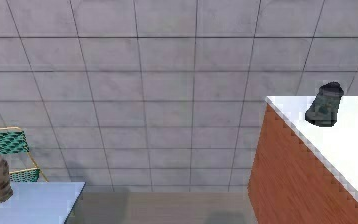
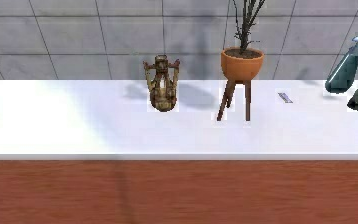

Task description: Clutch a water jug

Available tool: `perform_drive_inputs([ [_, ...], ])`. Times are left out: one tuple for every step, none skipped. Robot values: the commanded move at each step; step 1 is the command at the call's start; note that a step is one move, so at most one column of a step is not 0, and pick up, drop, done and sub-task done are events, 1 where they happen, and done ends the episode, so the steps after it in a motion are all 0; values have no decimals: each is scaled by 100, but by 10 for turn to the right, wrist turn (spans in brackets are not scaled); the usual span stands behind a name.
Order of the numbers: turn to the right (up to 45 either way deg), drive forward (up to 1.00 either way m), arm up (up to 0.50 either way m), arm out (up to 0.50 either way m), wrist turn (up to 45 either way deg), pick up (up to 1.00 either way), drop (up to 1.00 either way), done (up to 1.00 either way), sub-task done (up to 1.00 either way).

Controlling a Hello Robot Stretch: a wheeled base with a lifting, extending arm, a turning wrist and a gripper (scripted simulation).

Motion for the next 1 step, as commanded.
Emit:
perform_drive_inputs([
  [0,0,50,0,0,0,0,0,0],
])
